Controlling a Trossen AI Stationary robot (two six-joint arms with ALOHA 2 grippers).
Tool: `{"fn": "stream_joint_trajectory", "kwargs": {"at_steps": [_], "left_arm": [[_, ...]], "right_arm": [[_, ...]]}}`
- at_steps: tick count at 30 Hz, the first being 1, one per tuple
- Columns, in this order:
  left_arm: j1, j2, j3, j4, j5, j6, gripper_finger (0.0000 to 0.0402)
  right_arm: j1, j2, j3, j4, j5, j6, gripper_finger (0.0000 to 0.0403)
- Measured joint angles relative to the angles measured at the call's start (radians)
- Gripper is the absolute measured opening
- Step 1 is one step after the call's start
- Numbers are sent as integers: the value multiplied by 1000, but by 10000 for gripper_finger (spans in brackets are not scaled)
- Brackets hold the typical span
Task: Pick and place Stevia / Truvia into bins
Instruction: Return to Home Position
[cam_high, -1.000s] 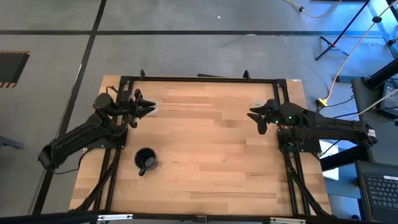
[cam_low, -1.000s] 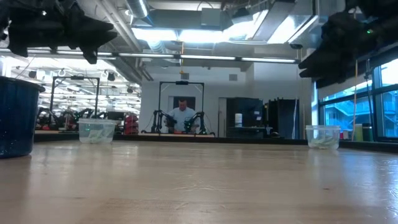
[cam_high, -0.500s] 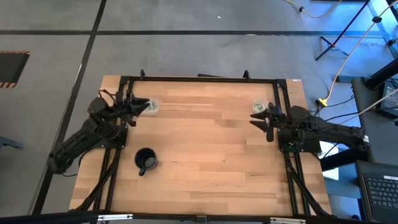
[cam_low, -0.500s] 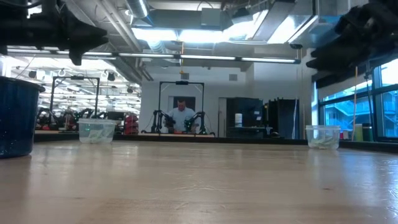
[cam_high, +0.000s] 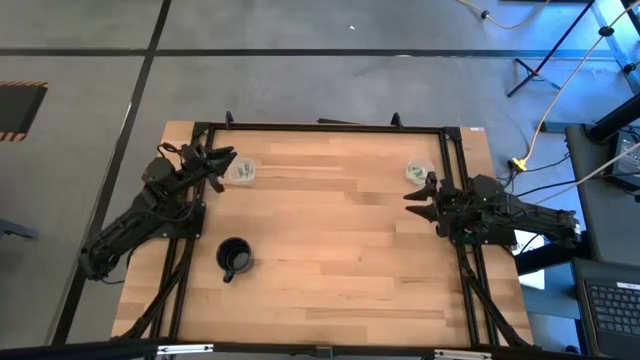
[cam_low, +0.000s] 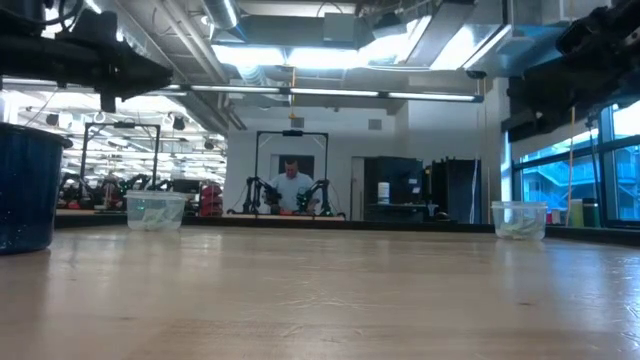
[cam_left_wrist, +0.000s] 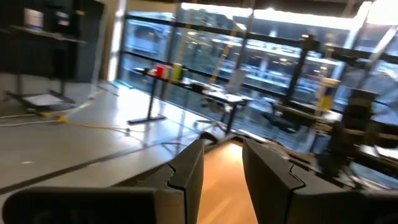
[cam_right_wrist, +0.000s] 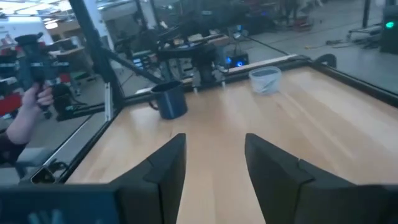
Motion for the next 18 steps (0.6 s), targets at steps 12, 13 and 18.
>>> {"fn": "stream_joint_trajectory", "kwargs": {"at_steps": [12, 13, 18], "left_arm": [[0, -1, -97, 58, -64, 4, 106], [0, -1, -106, 65, -66, 3, 106], [0, -1, -134, 83, -74, 6, 106]], "right_arm": [[0, 0, -25, 39, -16, -21, 168], [0, 0, -25, 40, -16, -22, 168], [0, 0, -25, 39, -22, -50, 168]]}}
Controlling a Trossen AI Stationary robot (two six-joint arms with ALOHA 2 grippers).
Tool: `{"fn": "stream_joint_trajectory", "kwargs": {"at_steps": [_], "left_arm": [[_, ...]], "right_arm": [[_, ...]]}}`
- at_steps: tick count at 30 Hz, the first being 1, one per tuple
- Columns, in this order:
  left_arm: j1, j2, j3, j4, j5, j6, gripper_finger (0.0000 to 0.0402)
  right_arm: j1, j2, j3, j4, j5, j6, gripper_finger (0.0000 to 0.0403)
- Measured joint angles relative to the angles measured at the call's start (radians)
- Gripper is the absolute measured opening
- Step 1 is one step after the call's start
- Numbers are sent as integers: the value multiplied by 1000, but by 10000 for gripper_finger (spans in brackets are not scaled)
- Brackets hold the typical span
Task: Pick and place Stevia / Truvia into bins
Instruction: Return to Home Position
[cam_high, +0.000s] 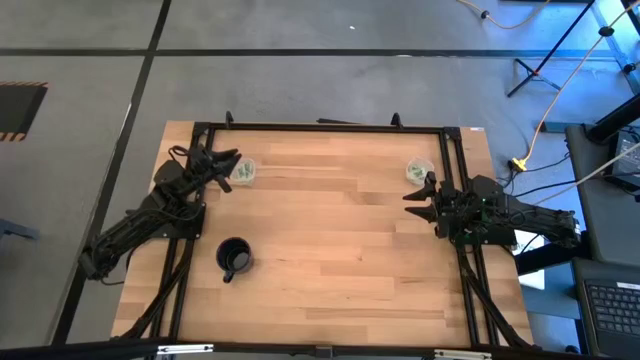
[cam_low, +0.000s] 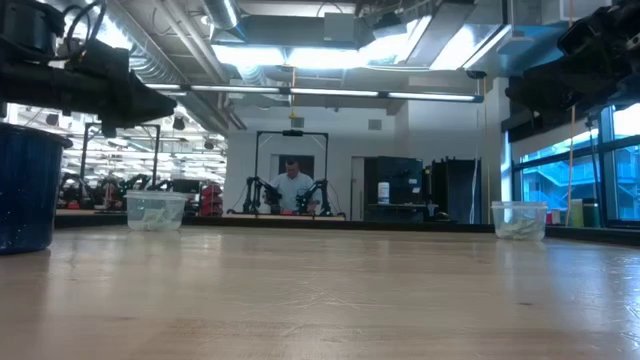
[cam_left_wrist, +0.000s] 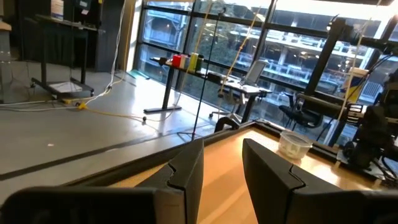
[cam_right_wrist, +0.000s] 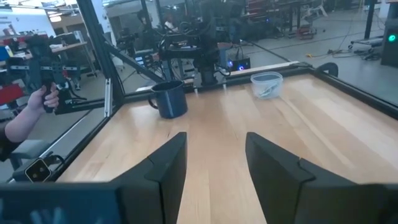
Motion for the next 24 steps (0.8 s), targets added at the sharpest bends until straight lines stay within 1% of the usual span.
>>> {"fn": "stream_joint_trajectory", "kwargs": {"at_steps": [13, 20, 24], "left_arm": [[0, 3, -9, -27, -16, 2, 106], [0, 10, -9, -29, -17, 2, 106], [0, 10, -9, -28, -17, 2, 106]], "right_arm": [[0, 0, 0, -2, -2, -24, 168], [0, 0, 0, -10, -2, -78, 168], [0, 0, 0, 7, 15, -98, 168]]}}
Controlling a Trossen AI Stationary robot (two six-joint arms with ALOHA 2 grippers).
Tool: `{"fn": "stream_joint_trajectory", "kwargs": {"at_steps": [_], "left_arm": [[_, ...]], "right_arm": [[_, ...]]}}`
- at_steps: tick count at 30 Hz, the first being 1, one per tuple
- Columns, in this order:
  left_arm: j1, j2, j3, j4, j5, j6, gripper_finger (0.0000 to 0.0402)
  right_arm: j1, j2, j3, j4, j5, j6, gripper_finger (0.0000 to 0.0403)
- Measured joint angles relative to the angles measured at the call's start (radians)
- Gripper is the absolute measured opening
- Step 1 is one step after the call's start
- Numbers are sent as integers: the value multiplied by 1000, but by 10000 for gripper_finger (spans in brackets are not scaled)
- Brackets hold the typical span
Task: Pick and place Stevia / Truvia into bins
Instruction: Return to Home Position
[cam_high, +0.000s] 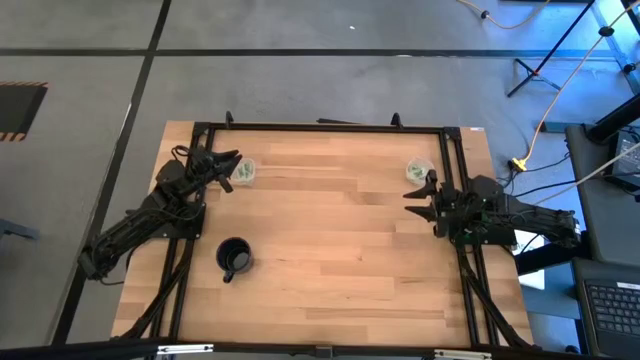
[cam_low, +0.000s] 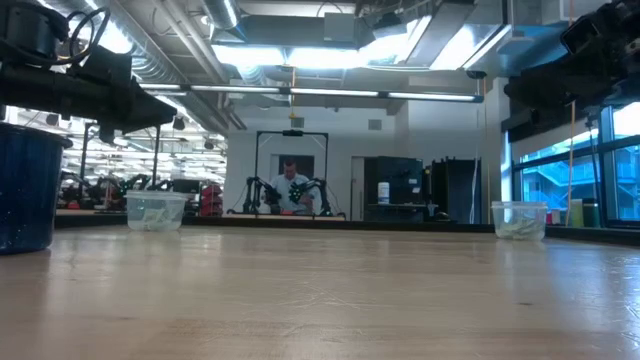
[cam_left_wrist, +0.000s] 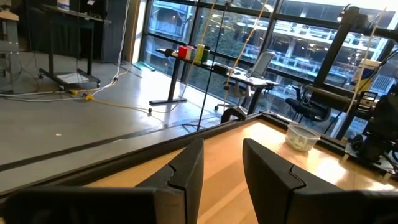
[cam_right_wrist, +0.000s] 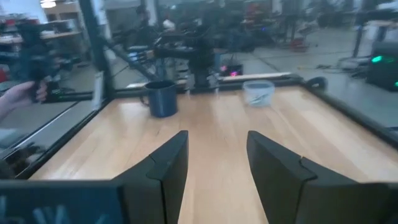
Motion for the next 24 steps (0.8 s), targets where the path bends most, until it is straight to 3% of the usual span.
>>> {"fn": "stream_joint_trajectory", "kwargs": {"at_steps": [12, 19, 24], "left_arm": [[0, 0, 0, 0, 0, -79, 106], [0, 0, 0, 0, 1, -79, 106], [0, 1, 0, 0, 1, -79, 106]], "right_arm": [[0, 0, 0, 27, 326, -4, 168], [0, 0, -6, 7, 345, -27, 168], [2, 3, -84, 172, 344, -30, 168]]}}
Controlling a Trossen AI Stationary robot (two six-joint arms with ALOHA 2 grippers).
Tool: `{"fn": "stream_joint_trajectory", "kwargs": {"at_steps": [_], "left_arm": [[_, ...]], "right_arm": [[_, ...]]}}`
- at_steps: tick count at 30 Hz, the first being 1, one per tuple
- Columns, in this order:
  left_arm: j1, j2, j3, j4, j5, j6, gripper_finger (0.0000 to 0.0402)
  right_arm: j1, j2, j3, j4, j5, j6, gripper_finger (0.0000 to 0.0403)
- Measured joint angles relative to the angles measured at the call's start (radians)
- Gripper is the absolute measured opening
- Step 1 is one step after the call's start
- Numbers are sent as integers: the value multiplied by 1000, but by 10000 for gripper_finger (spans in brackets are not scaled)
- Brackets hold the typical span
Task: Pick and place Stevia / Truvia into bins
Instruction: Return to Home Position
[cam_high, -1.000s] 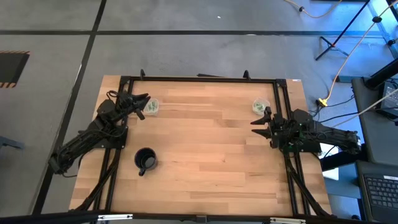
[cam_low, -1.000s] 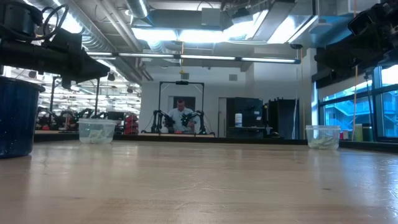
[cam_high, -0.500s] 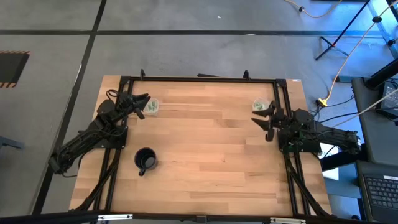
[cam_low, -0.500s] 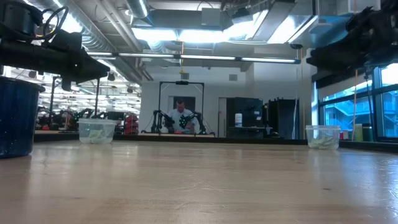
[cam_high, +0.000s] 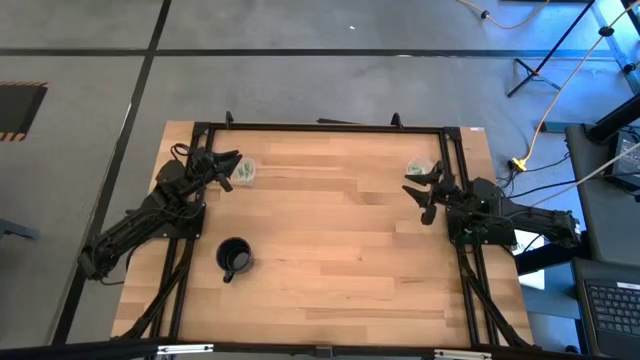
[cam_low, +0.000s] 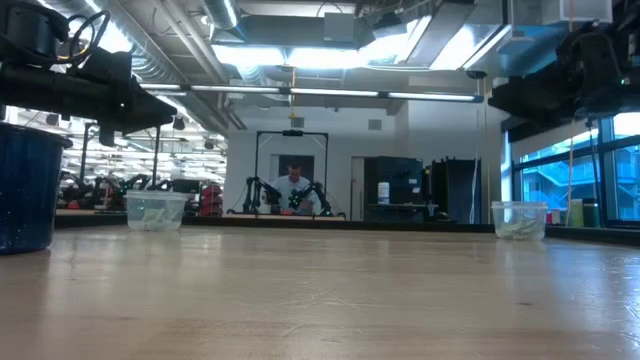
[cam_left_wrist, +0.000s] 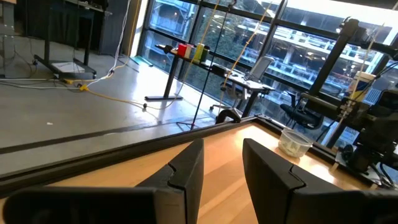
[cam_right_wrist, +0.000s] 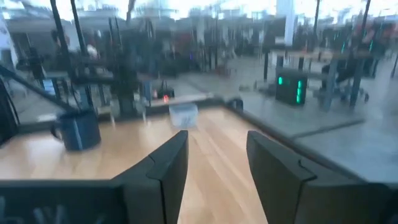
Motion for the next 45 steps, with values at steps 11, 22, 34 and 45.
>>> {"fn": "stream_joint_trajectory", "kwargs": {"at_steps": [11, 22, 34, 45], "left_arm": [[0, 0, 0, 0, 0, 0, 106], [0, 0, 0, 0, 0, 0, 106], [0, 0, 0, 0, 0, 0, 106], [0, 0, 0, 0, 0, 0, 106]], "right_arm": [[1, -1, 8, -26, 2, 80, 168], [1, -1, 8, -28, 1, 84, 168], [1, -1, 8, -28, 1, 83, 168], [1, -1, 8, -28, 1, 82, 168]]}}
